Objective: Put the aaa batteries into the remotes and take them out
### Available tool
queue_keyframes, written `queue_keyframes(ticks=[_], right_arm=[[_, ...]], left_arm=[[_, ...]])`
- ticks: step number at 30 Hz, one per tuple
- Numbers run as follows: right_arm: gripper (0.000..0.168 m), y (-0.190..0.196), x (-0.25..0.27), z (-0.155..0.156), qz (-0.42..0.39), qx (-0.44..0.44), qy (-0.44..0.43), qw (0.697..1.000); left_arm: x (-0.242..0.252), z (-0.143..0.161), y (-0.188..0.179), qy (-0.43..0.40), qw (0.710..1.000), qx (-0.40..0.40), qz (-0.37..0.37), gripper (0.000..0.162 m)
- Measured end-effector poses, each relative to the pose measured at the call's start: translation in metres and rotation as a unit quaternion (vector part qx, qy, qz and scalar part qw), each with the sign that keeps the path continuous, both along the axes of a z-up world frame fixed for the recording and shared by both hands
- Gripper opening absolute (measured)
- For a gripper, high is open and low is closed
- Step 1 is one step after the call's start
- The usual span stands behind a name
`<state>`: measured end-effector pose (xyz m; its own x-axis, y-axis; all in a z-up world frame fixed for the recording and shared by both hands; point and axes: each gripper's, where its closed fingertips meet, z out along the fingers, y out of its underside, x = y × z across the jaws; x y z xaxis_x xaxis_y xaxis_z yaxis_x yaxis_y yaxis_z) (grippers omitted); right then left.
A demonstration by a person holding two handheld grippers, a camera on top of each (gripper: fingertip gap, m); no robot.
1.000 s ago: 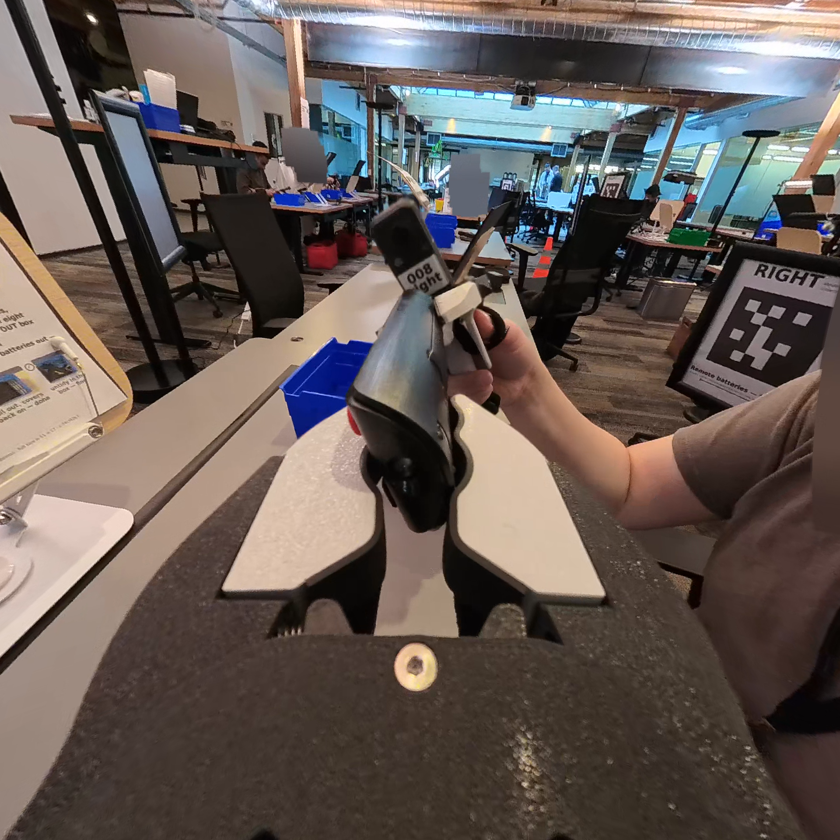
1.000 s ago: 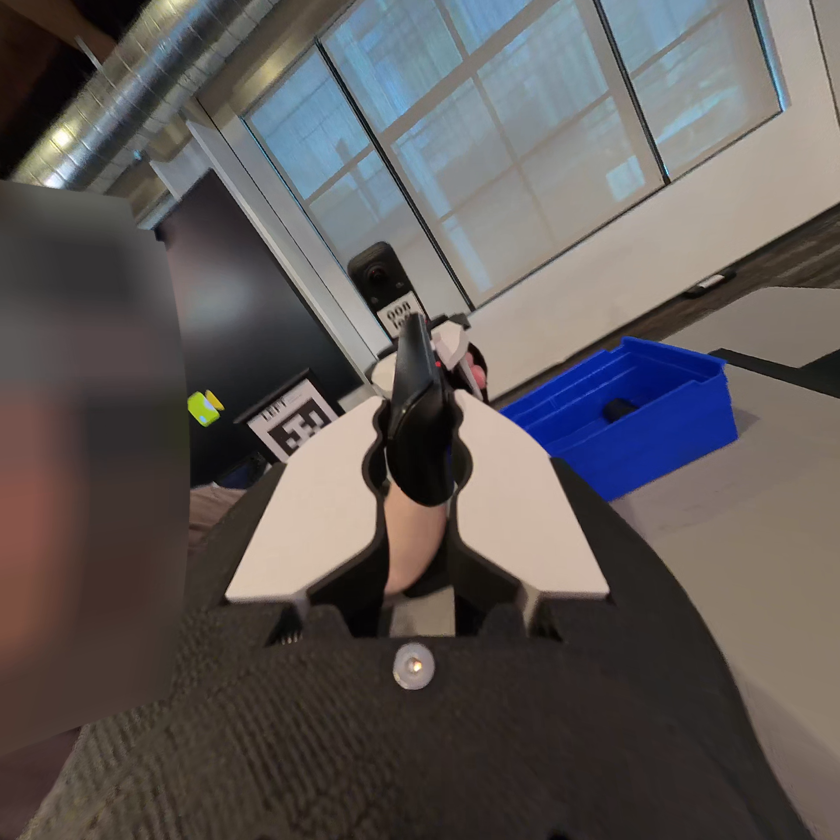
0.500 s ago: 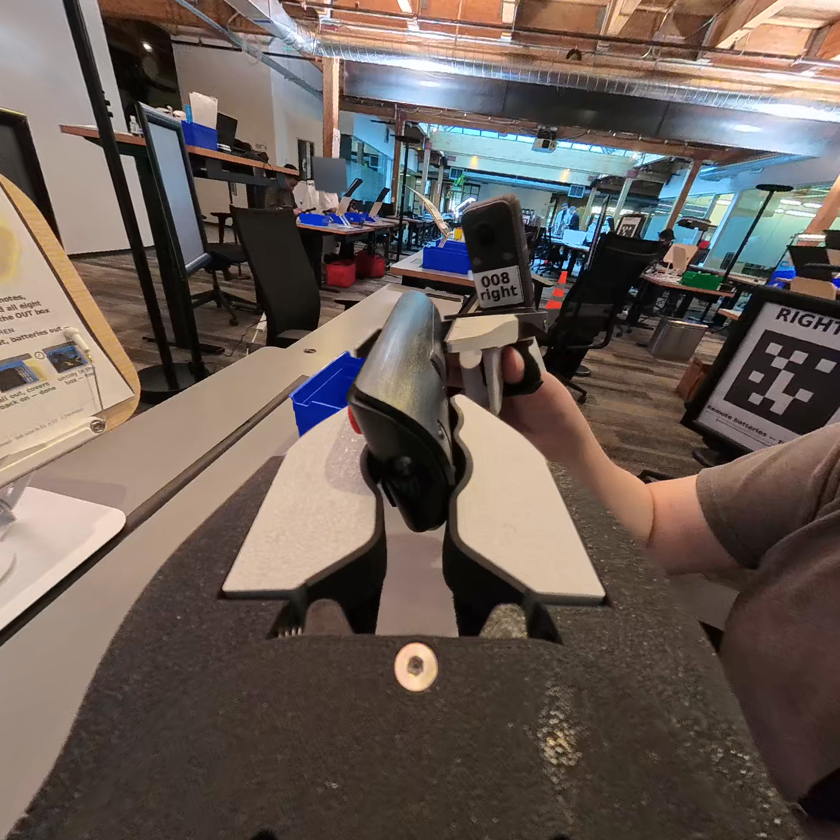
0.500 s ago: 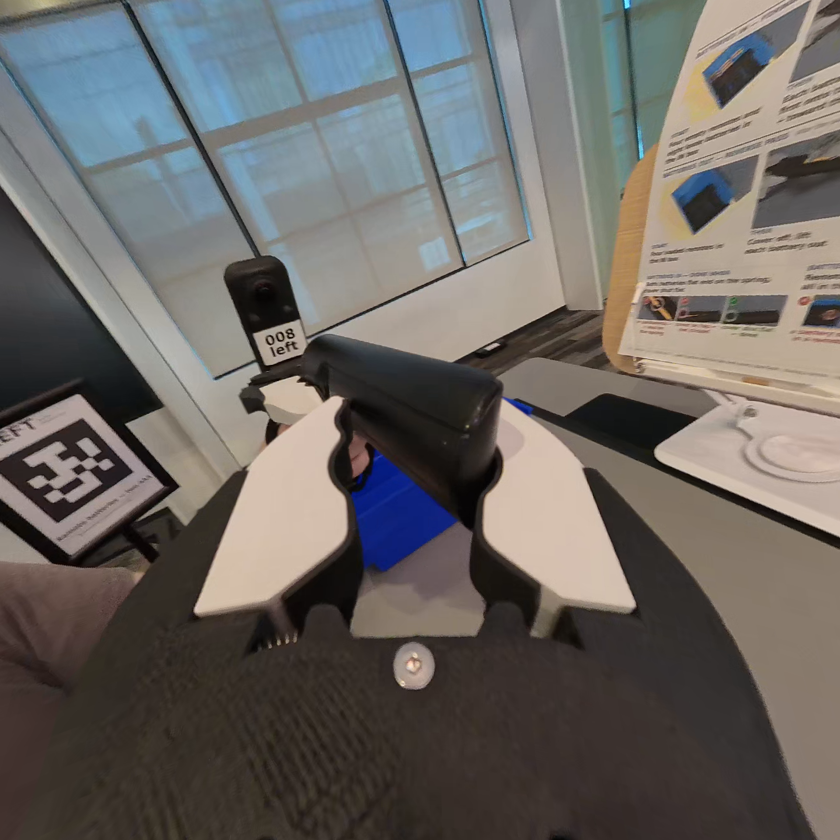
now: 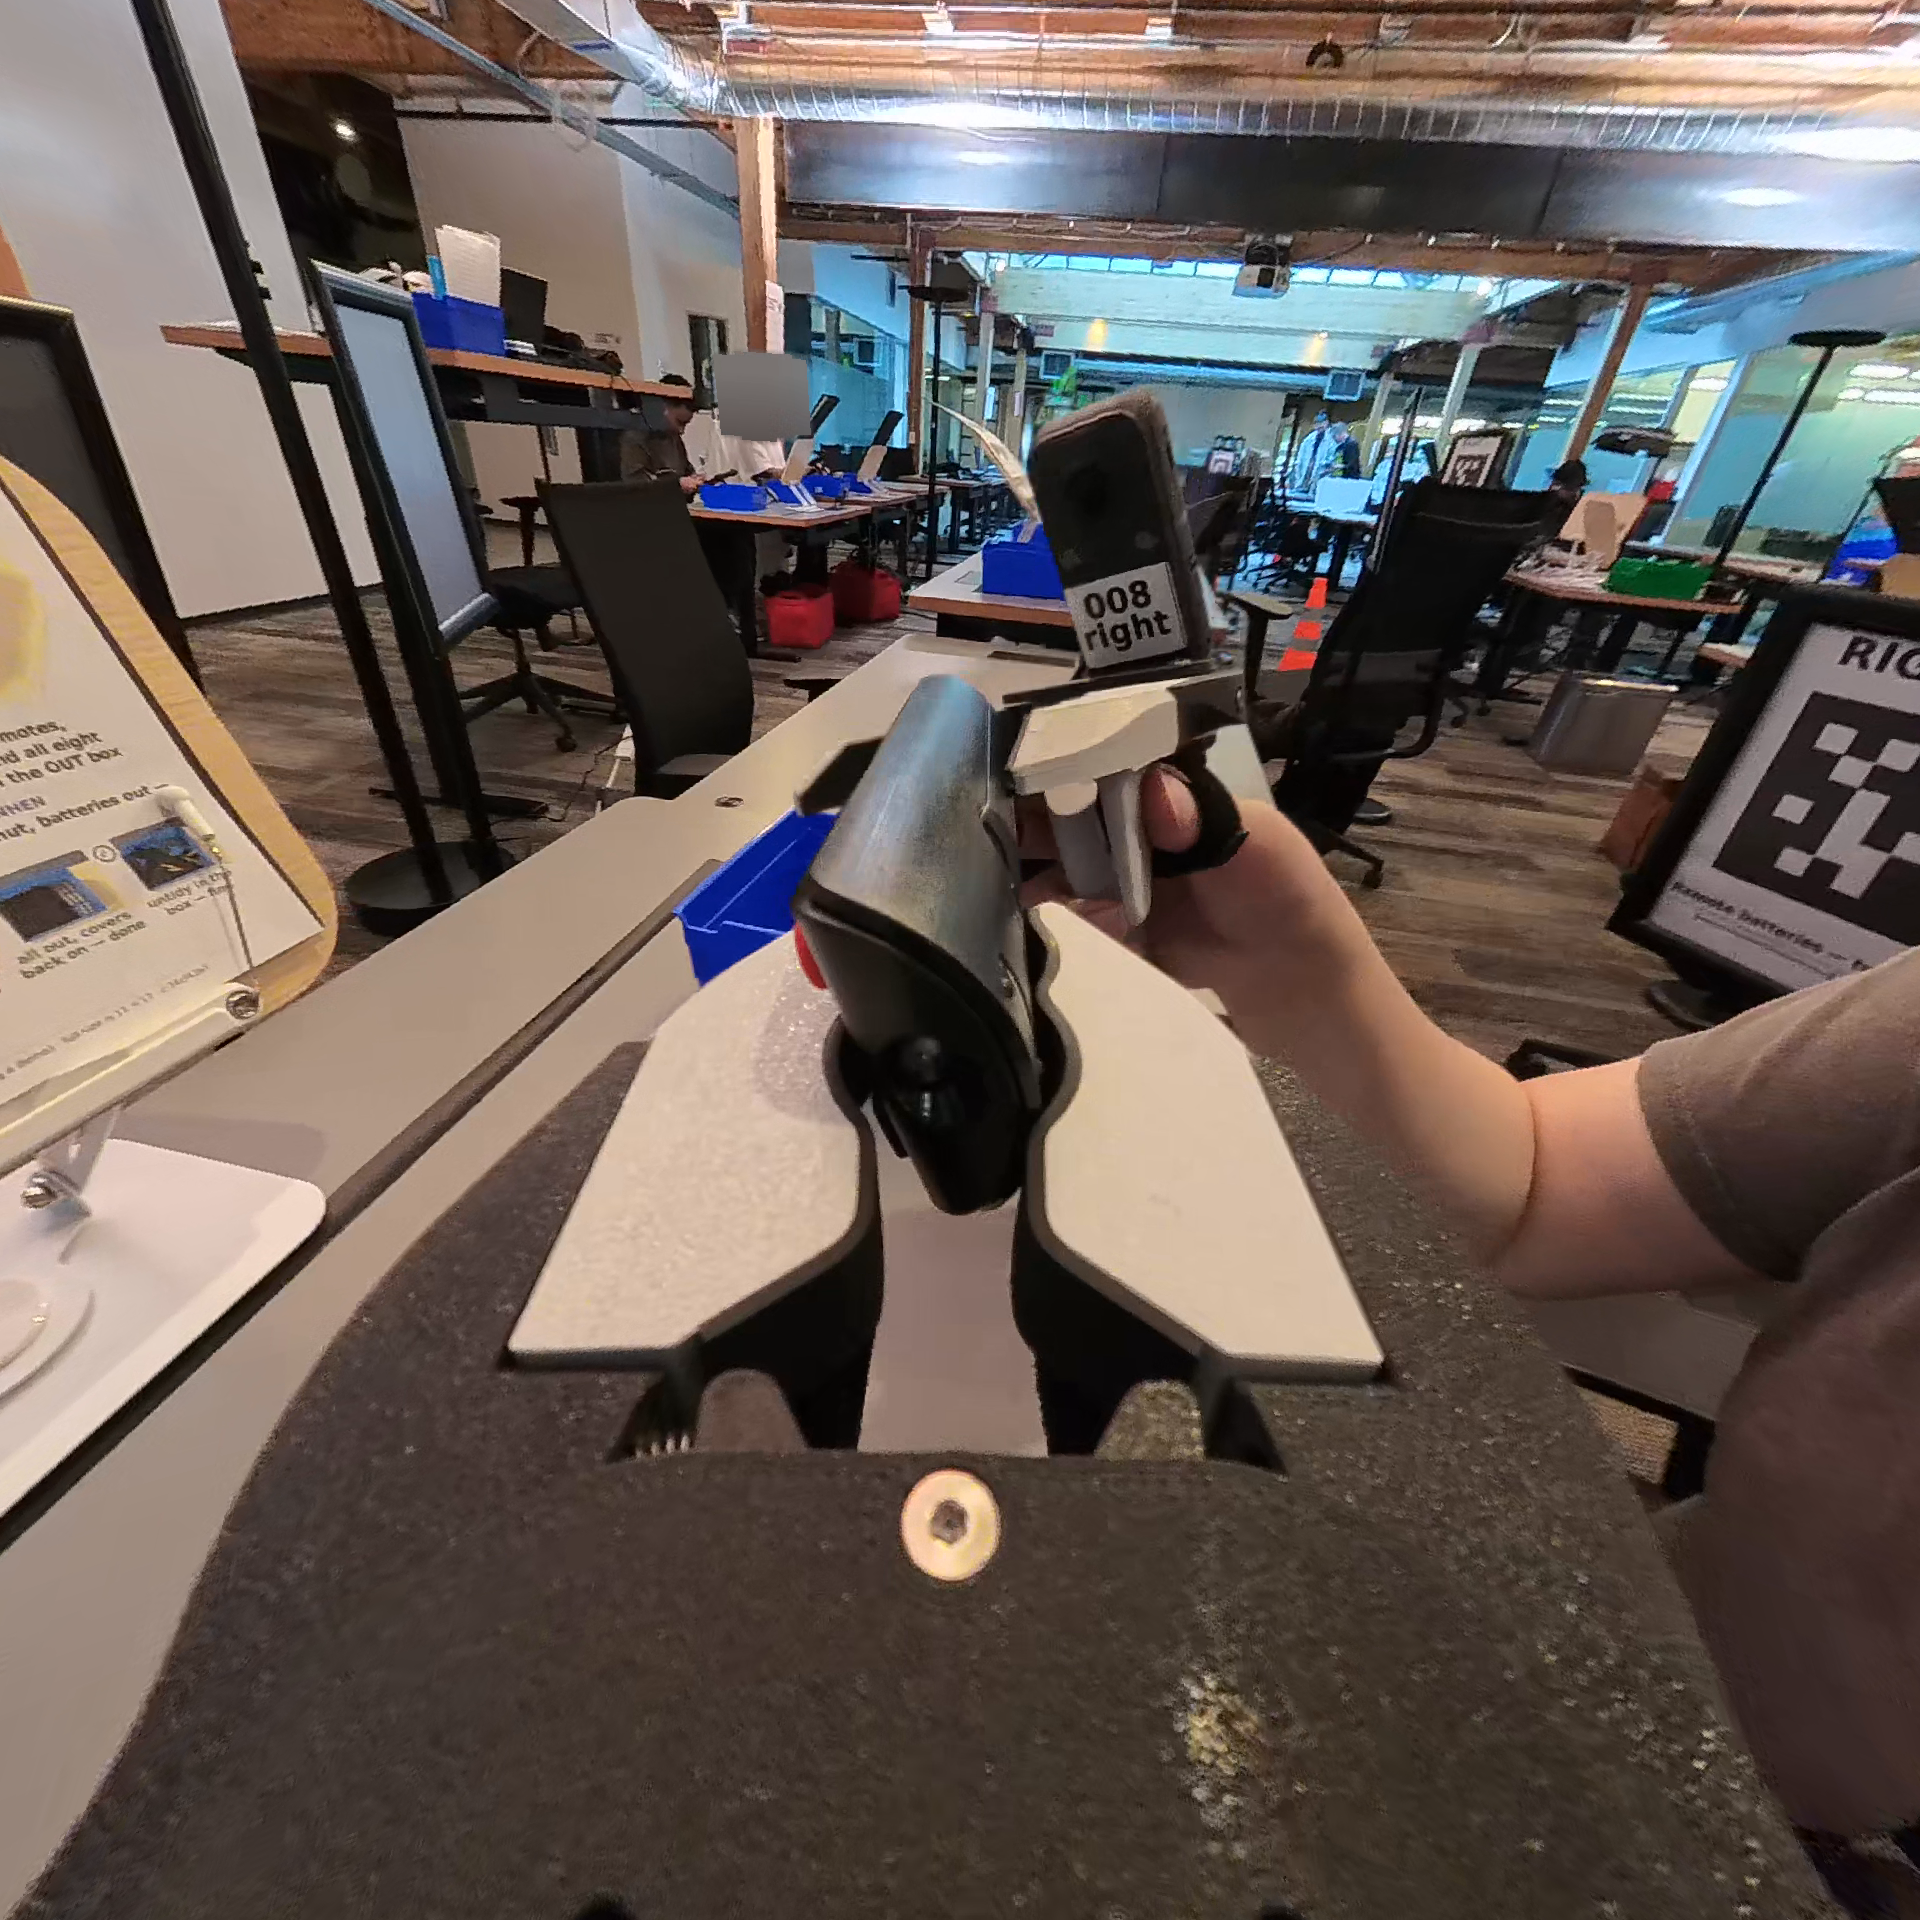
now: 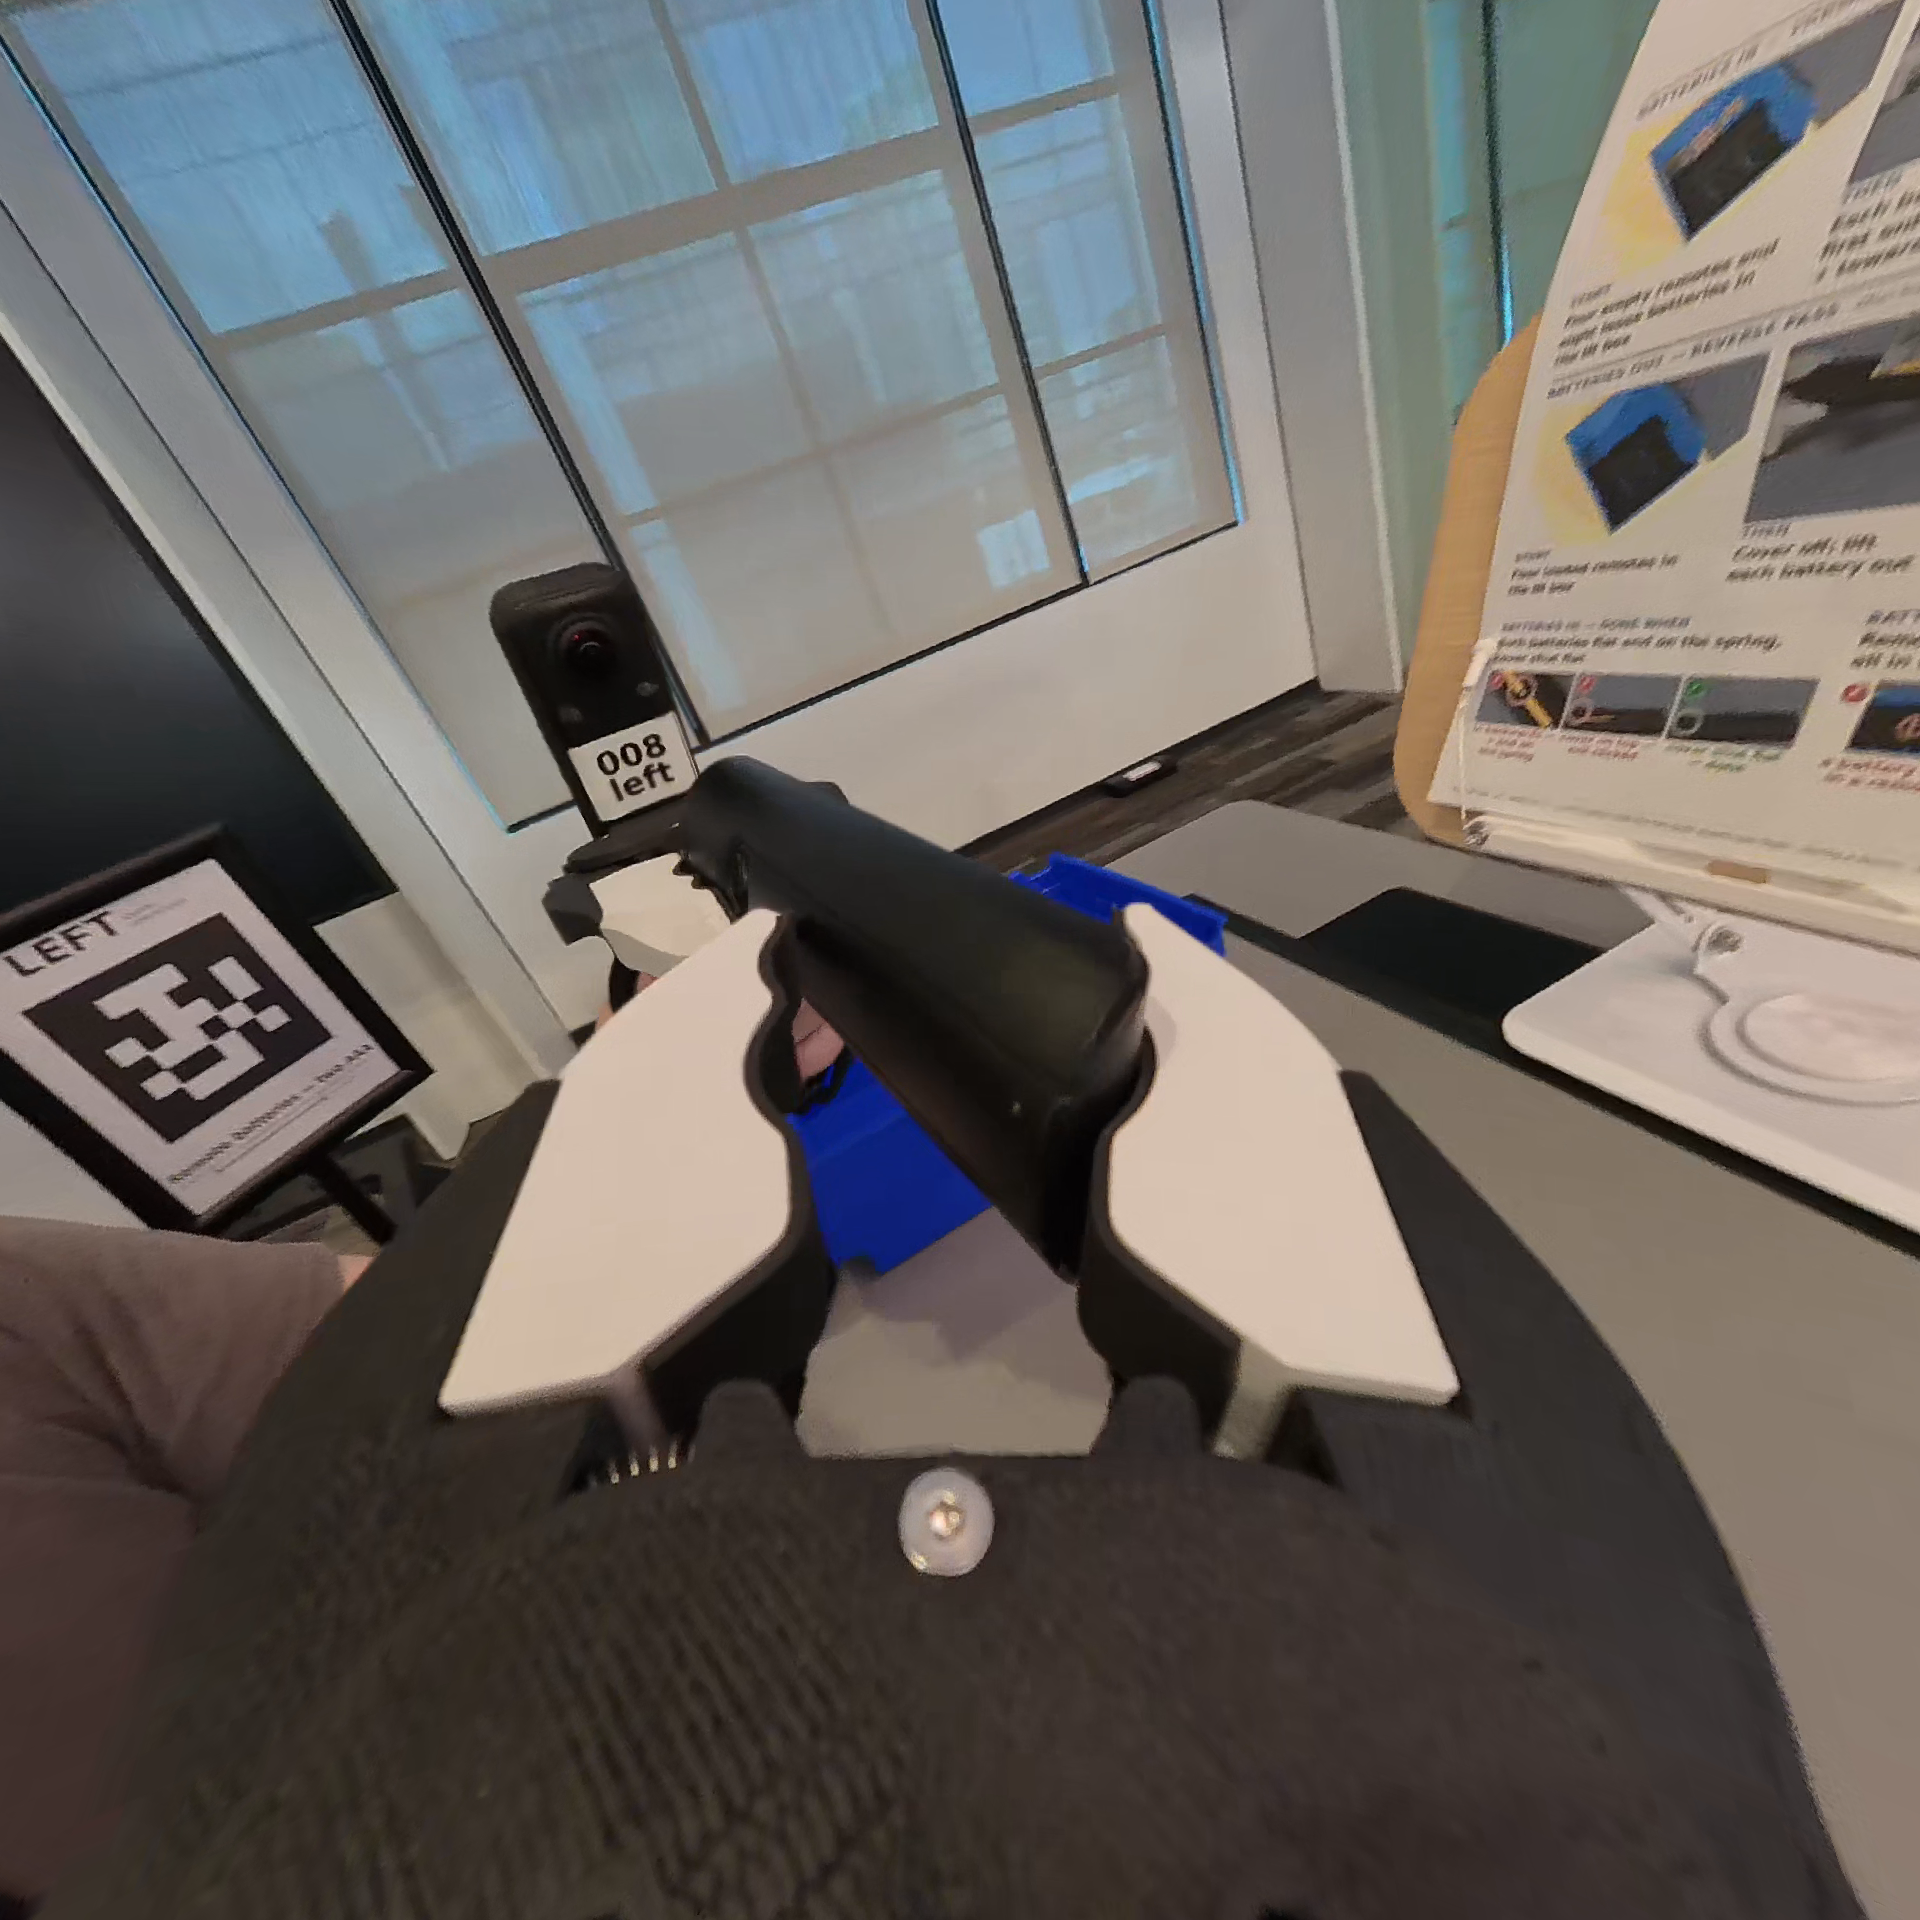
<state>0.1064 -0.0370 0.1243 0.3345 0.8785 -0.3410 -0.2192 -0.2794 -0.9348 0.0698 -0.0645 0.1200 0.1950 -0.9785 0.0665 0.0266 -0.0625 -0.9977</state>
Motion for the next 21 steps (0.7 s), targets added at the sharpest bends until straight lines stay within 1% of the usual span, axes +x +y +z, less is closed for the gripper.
queue_keyframes(ticks=[3,5,7,10,13,18,21], right_arm=[[0.064,0.003,0.001,-0.001,-0.019,0.008,-0.015,1.0],[0.07,0.003,0.0,-0.001,-0.035,0.018,-0.033,0.999],[0.071,0.002,-0.001,-0.002,-0.042,0.022,-0.041,0.998],[0.071,0.002,-0.002,-0.002,-0.034,0.015,-0.031,0.999],[0.065,-0.001,-0.002,-0.002,-0.011,0.012,-0.018,1.0],[0.048,-0.011,-0.001,0.003,0.046,0.016,0.009,0.999],[0.043,-0.015,0.001,0.002,0.072,0.014,0.011,0.997]], left_arm=[[0.001,0.0,0.002,-0.002,1.0,0.008,0.011,0.024],[0.0,0.002,0.002,-0.005,1.0,0.009,0.011,0.024],[-0.001,0.003,0.0,-0.004,1.0,0.012,0.008,0.024],[-0.001,0.003,-0.001,0.006,1.0,0.024,0.017,0.024],[-0.002,0.003,-0.002,0.012,0.999,0.036,0.018,0.025],[-0.001,0.004,-0.007,-0.003,1.0,0.026,-0.006,0.024],[0.002,0.002,-0.007,-0.006,1.0,0.021,-0.012,0.024]])
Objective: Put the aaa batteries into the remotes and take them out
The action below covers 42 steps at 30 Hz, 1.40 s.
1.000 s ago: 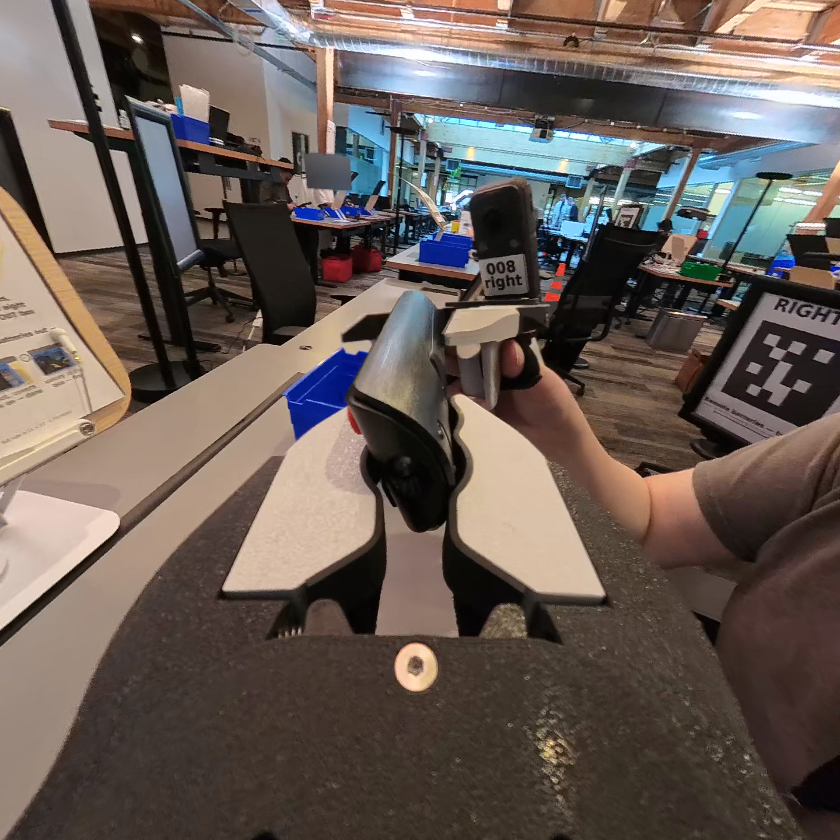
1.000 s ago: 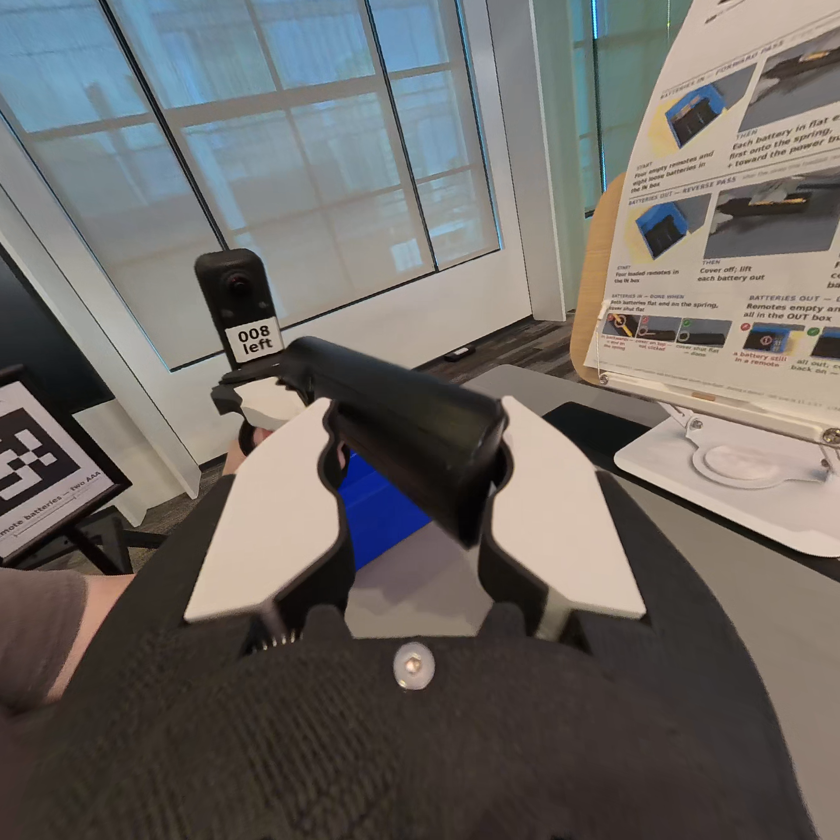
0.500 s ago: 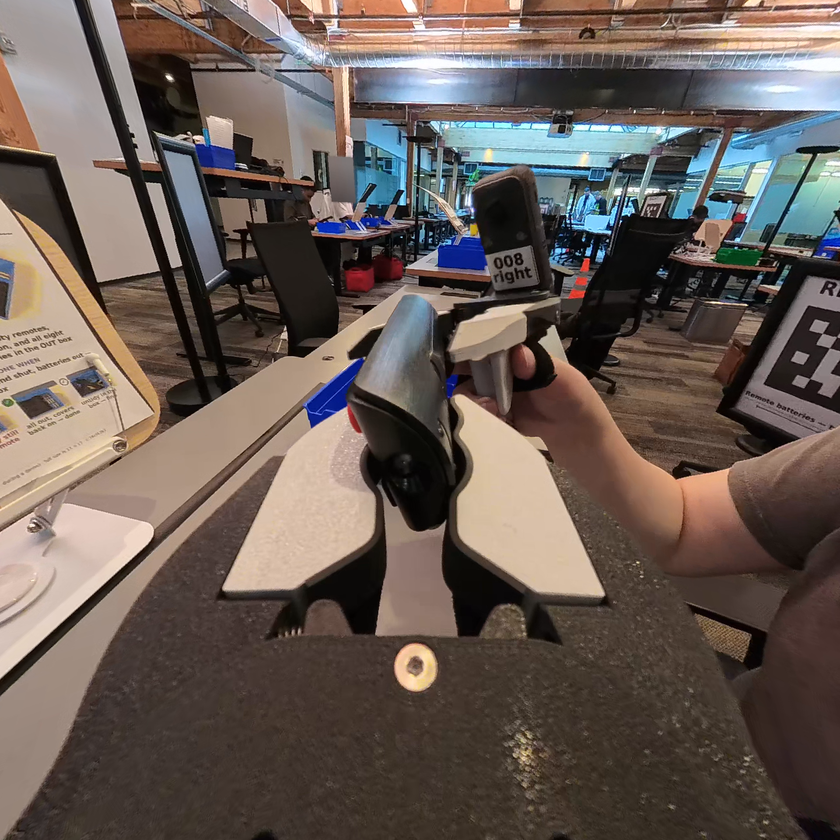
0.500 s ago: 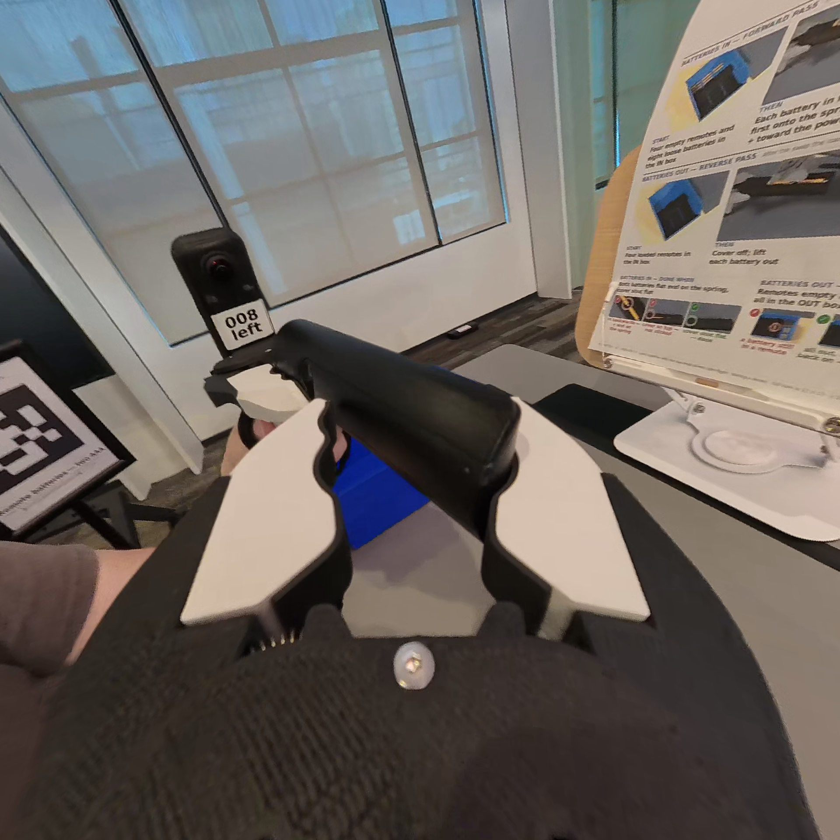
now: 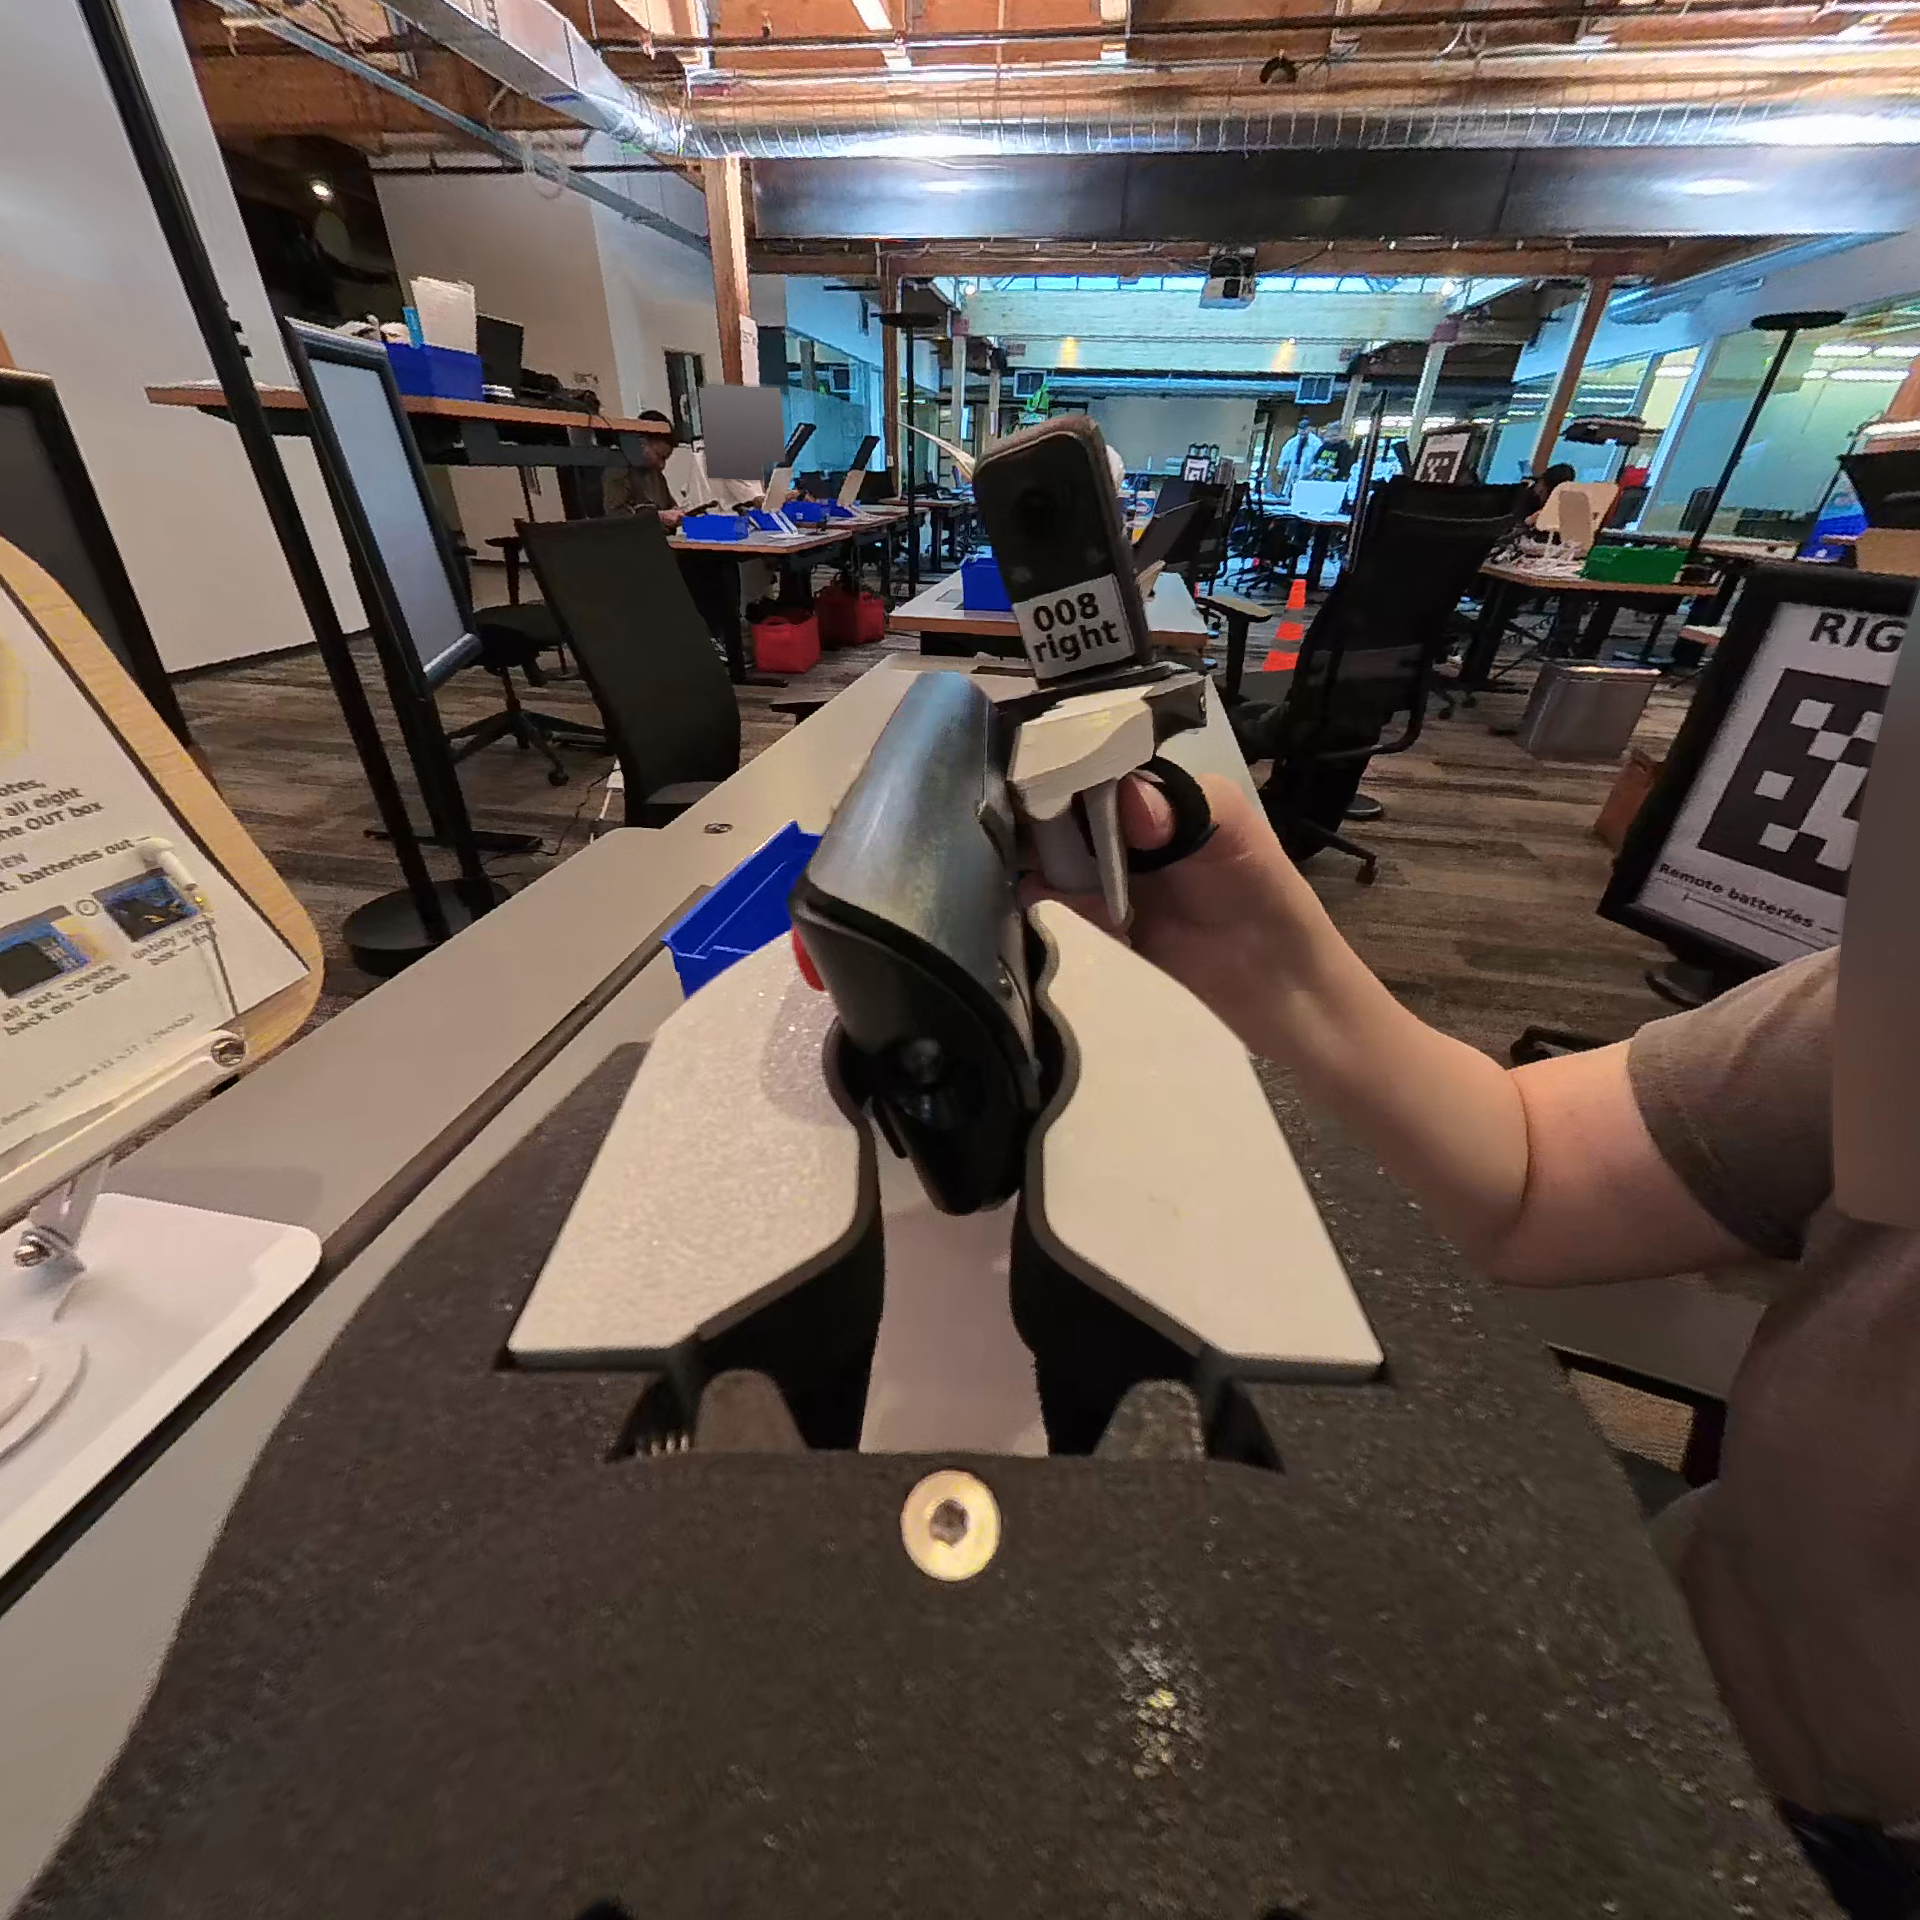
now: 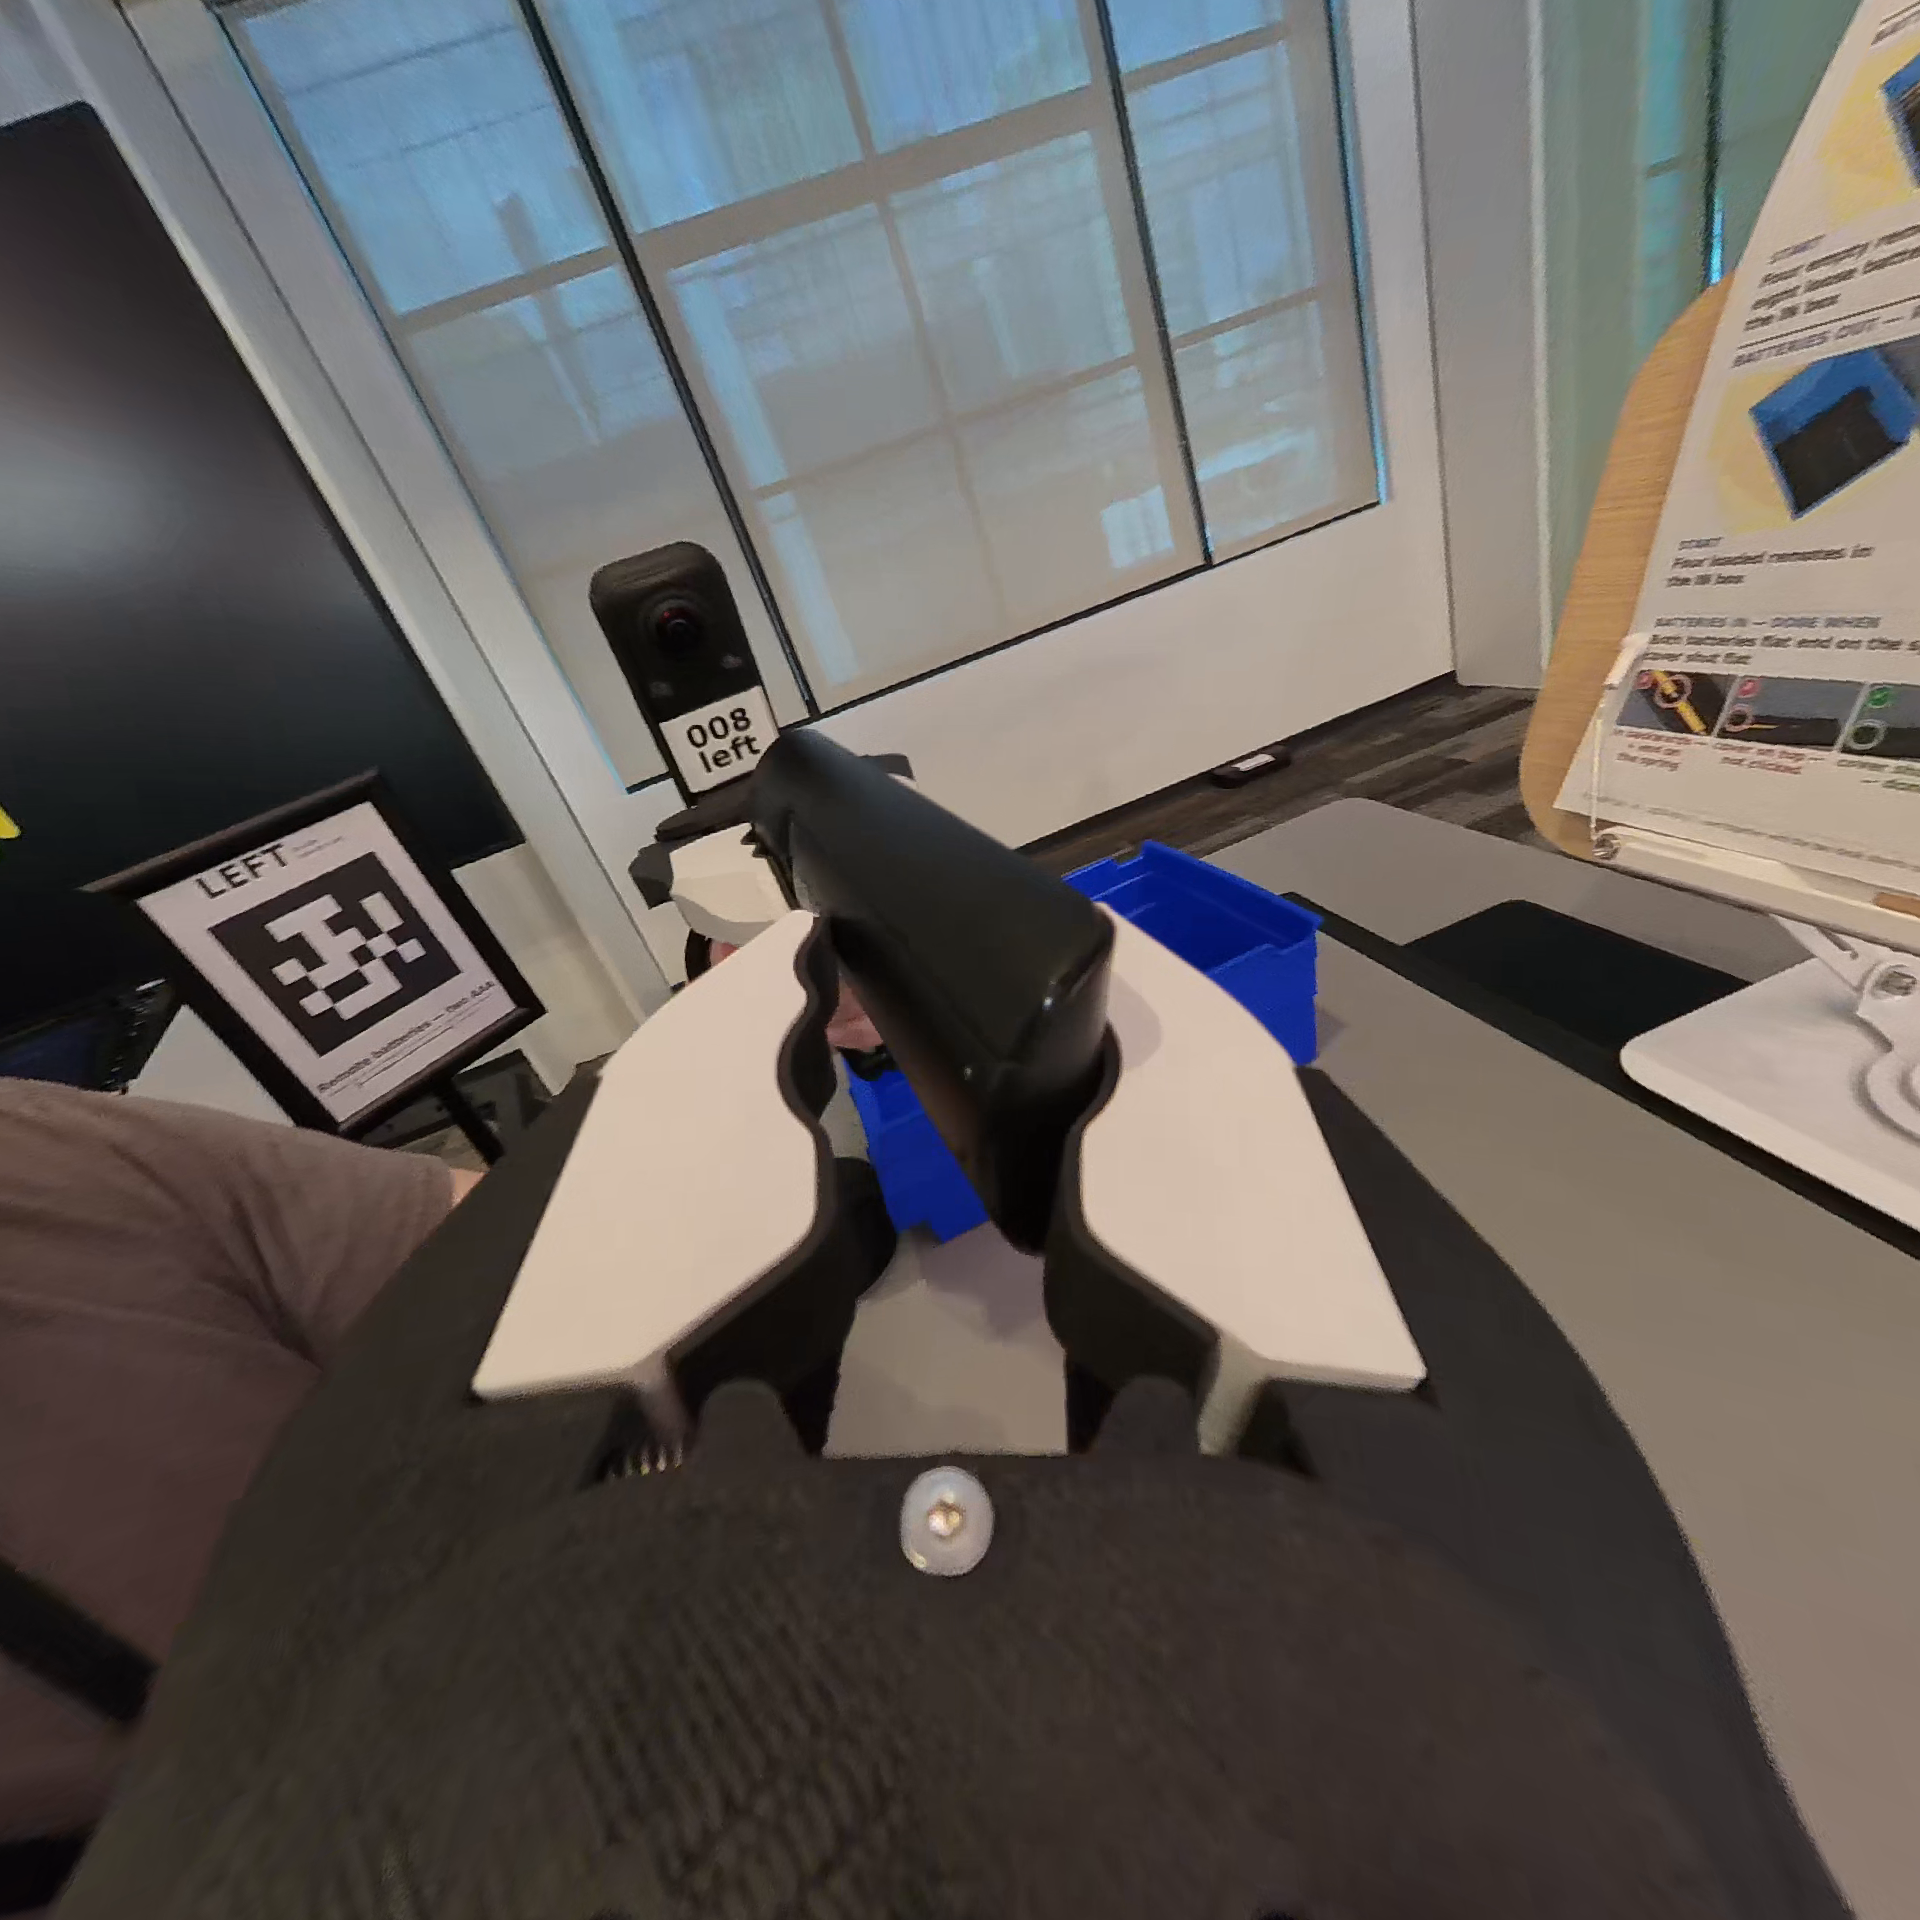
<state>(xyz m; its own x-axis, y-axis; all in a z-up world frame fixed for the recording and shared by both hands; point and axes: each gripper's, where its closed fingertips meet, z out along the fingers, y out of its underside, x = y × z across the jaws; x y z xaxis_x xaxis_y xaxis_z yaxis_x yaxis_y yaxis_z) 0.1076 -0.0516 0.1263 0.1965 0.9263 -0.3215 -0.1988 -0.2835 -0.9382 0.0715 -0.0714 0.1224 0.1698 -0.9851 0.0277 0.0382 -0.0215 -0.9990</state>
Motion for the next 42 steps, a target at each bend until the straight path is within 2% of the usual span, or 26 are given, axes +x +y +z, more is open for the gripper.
queue_keyframes(ticks=[3,4,17,23,26,30,34,36,38,40,42], right_arm=[[0.029,-0.016,-0.003,0.008,0.072,-0.009,0.034,0.997],[0.028,-0.017,-0.004,0.008,0.074,-0.008,0.033,0.997],[0.028,-0.028,-0.004,0.012,0.091,0.025,-0.013,0.995],[0.031,-0.025,-0.002,0.017,0.047,0.097,-0.007,0.994],[0.041,-0.009,0.009,0.02,-0.029,0.15,-0.022,0.988],[0.045,0.002,0.039,0.032,-0.128,0.235,-0.022,0.963],[0.045,0.006,0.067,0.047,-0.185,0.244,0.013,0.952],[0.044,0.02,0.077,0.043,-0.218,0.204,0.013,0.954],[0.042,0.023,0.075,0.04,-0.193,0.169,0.046,0.965],[0.027,0.016,0.067,0.043,-0.142,0.157,0.098,0.972],[0.025,0.015,0.06,0.043,-0.134,0.158,0.103,0.973]], left_arm=[[0.0,0.005,-0.008,-0.021,0.999,-0.022,-0.039,0.024],[-0.001,0.004,-0.007,-0.02,0.999,-0.027,-0.039,0.024],[-0.003,0.007,-0.016,-0.003,0.999,-0.012,-0.053,0.024],[-0.003,0.009,-0.015,-0.03,0.995,-0.057,-0.073,0.024],[-0.006,0.007,-0.003,-0.056,0.99,-0.11,-0.071,0.024],[-0.01,0.003,0.012,-0.084,0.981,-0.164,-0.067,0.024],[-0.013,-0.003,0.027,-0.089,0.982,-0.165,-0.029,0.024],[-0.015,0.001,0.029,-0.106,0.981,-0.158,-0.027,0.024],[-0.016,0.003,0.031,-0.113,0.983,-0.141,-0.018,0.024],[-0.016,0.002,0.029,-0.104,0.986,-0.131,-0.022,0.024],[-0.016,0.004,0.027,-0.108,0.987,-0.117,-0.023,0.024]])
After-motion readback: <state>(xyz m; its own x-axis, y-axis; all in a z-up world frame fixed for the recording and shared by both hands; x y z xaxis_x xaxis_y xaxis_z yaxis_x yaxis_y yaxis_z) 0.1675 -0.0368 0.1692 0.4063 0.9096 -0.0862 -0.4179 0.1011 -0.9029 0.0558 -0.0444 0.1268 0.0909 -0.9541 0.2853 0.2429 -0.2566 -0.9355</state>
